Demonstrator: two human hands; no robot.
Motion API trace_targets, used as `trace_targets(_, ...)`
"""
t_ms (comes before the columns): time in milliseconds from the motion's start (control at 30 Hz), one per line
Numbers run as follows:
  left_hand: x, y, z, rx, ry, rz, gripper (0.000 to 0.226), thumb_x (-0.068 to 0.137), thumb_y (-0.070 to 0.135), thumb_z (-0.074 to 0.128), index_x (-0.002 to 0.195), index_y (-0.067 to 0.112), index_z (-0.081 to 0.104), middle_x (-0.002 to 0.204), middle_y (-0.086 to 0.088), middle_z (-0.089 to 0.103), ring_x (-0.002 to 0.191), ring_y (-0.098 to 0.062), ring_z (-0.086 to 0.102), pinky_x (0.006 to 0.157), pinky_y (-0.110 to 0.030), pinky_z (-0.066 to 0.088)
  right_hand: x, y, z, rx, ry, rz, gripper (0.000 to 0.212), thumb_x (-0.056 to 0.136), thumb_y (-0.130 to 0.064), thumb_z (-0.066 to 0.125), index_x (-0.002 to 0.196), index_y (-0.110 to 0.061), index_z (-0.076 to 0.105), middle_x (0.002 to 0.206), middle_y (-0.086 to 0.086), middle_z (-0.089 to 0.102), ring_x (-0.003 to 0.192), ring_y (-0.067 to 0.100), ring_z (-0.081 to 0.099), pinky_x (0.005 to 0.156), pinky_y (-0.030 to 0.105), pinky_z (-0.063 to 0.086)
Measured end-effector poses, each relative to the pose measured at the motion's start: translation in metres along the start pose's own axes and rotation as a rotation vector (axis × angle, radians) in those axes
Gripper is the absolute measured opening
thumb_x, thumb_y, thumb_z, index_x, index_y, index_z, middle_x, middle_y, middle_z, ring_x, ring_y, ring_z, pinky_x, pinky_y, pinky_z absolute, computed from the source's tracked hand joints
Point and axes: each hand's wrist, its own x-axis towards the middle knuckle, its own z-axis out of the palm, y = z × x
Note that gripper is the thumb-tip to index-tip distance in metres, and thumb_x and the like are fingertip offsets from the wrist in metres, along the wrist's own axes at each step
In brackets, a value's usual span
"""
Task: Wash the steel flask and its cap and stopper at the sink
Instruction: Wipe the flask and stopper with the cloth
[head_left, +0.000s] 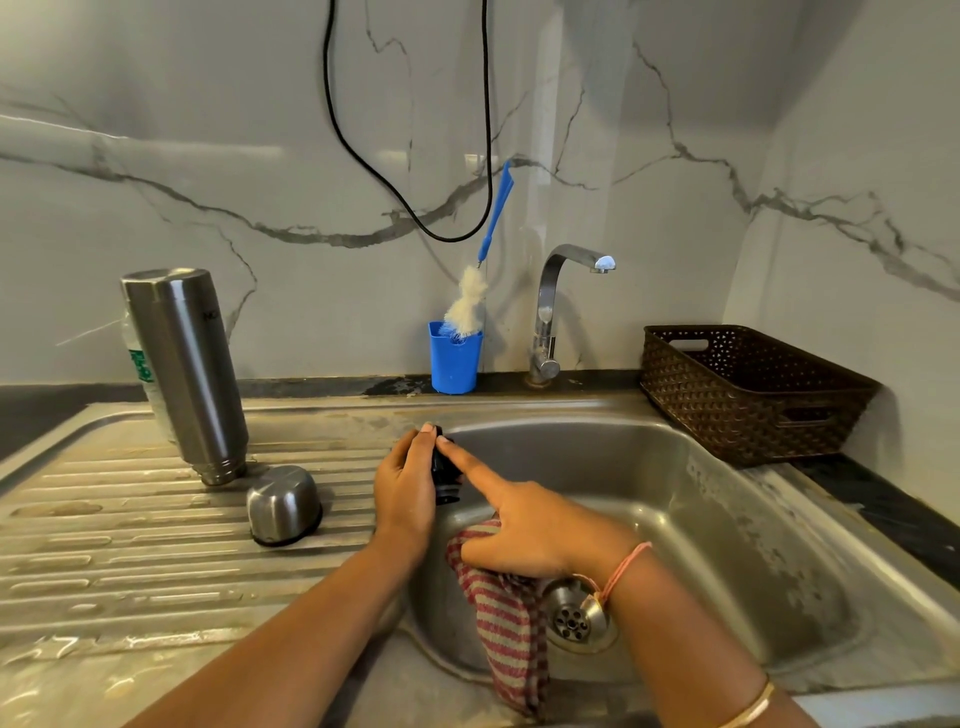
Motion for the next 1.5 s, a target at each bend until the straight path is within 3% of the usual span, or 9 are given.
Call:
trace_targets(267, 0.005, -0.002, 0.0, -0.041, -0.034, -0.114, 0.026, 0.097, 0.021, 0.045, 0.078, 0.014, 0.061, 0.085, -0.015, 0.06, 0.086, -0.029, 0.058, 0.082, -0.046, 0.048, -0.001, 0.002, 0.002, -0.055, 0.029, 0.007, 0.086, 0.087, -0.036, 0.054, 0.137, -0.062, -0.01, 0.073, -0.002, 0.051, 0.075, 0.019, 0.057, 0.073, 0.033, 0.052)
trace_targets(400, 0.006, -0.005, -0.004, 0.085, -0.13, -0.055, 0.024, 0.098, 0.022, 0.045, 0.083, 0.011, 0.059, 0.085, -0.014, 0.06, 0.076, -0.02, 0.059, 0.062, -0.029, 0.049, 0.0, 0.01, 0.001, -0.046, 0.005, 0.027, 0.082, 0.087, -0.035, 0.054, 0.14, -0.061, -0.003, 0.07, -0.009, 0.043, 0.066, 0.009, 0.048, 0.06, 0.022, 0.041)
trace_targets(467, 0.006, -0.005, -0.008, 0.201, -0.214, -0.006, 0.024, 0.099, 0.027, 0.044, 0.087, 0.01, 0.057, 0.081, -0.009, 0.06, 0.066, -0.007, 0.06, 0.052, -0.018, 0.048, -0.001, 0.013, -0.001, -0.012, 0.012, 0.034, 0.079, 0.087, -0.034, 0.054, 0.142, -0.059, 0.003, 0.08, -0.006, 0.052, 0.073, 0.011, 0.053, 0.067, 0.023, 0.047)
trace_targets(567, 0.007, -0.004, -0.011, 0.297, -0.346, 0.034, 0.029, 0.091, 0.043, 0.045, 0.1, 0.017, 0.053, 0.091, -0.003, 0.063, 0.079, -0.008, 0.064, 0.061, -0.017, 0.05, -0.002, 0.021, -0.008, 0.089, 0.124, 0.051, 0.066, 0.086, -0.037, 0.057, 0.141, -0.049, 0.024, 0.114, 0.005, 0.063, 0.1, 0.02, 0.061, 0.091, 0.037, 0.051)
trace_targets(733, 0.005, -0.003, -0.012, 0.39, -0.436, 0.023, 0.055, 0.087, 0.024, 0.062, 0.132, 0.027, 0.03, 0.115, 0.002, 0.048, 0.098, -0.009, 0.055, 0.068, -0.016, 0.052, -0.006, 0.03, -0.021, 0.209, 0.481, 0.116, 0.016, 0.087, -0.031, 0.056, 0.1, -0.023, 0.05, 0.09, -0.002, 0.063, 0.081, 0.015, 0.062, 0.069, 0.032, 0.053)
trace_targets(900, 0.002, -0.006, -0.01, 0.449, -0.591, -0.05, 0.093, 0.075, 0.006, 0.076, 0.141, 0.025, 0.013, 0.112, 0.001, 0.049, 0.097, -0.009, 0.057, 0.077, -0.017, 0.052, 0.001, 0.017, -0.004, 0.126, 0.521, 0.052, 0.01, 0.082, -0.021, 0.063, 0.088, -0.019, 0.054, 0.101, -0.004, 0.051, 0.085, 0.013, 0.055, 0.071, 0.027, 0.049)
trace_targets(1133, 0.005, -0.011, -0.011, 0.566, -0.529, 0.103, 0.076, 0.073, 0.01, 0.078, 0.127, 0.031, 0.028, 0.128, -0.006, 0.043, 0.114, -0.017, 0.052, 0.099, -0.033, 0.047, 0.015, 0.024, 0.003, 0.212, 0.598, 0.13, 0.015, 0.079, -0.011, 0.069, 0.081, -0.017, 0.056, 0.098, 0.002, 0.049, 0.083, 0.014, 0.051, 0.063, 0.02, 0.038)
trace_targets(1367, 0.004, -0.013, -0.013, 0.811, -0.549, 0.324, 0.062, 0.08, 0.006, 0.069, 0.134, 0.013, 0.039, 0.129, -0.001, 0.036, 0.123, -0.011, 0.038, 0.098, -0.006, 0.025, 0.014, 0.018, 0.007, 0.227, 0.523, 0.125, 0.014, 0.077, -0.018, 0.074, 0.08, -0.019, 0.06, 0.087, -0.002, 0.062, 0.082, 0.012, 0.057, 0.062, 0.019, 0.042)
trace_targets(1500, 0.0, -0.01, -0.009, 0.703, -0.473, 0.366, 0.051, 0.078, 0.006, 0.073, 0.119, 0.019, 0.044, 0.107, 0.017, 0.048, 0.1, 0.003, 0.049, 0.083, 0.003, 0.032, 0.015, 0.026, 0.002, 0.399, 0.562, 0.248, 0.015, 0.078, -0.013, 0.071, 0.076, -0.016, 0.057, 0.083, 0.002, 0.063, 0.077, 0.014, 0.057, 0.064, 0.027, 0.045)
